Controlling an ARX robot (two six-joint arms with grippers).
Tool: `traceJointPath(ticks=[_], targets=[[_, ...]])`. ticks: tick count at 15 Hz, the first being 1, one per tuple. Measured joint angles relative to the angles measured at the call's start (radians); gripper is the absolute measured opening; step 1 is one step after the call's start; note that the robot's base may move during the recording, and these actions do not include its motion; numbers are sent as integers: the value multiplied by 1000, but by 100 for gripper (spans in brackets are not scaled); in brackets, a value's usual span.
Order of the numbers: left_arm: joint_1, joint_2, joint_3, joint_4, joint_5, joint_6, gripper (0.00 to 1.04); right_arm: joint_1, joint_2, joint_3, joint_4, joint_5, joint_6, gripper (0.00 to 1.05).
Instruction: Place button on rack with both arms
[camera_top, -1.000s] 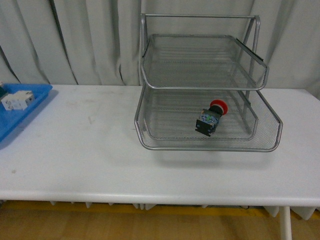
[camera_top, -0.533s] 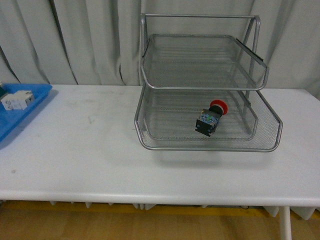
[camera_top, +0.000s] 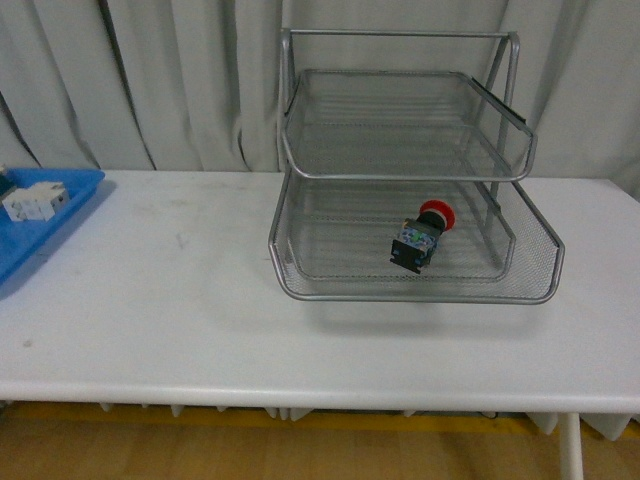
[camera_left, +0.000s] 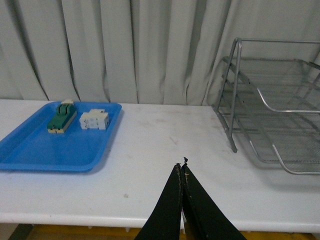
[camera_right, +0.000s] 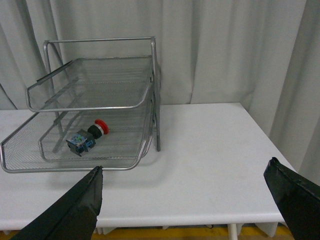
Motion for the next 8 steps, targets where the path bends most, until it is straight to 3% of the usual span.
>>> traceJointPath(ticks=[6, 8], targets=[[0, 0, 0, 5, 0, 0, 72, 0, 0, 0, 1, 0, 0, 98], [0, 0, 0, 5, 0, 0, 87, 0, 0, 0, 1, 0, 0, 98]])
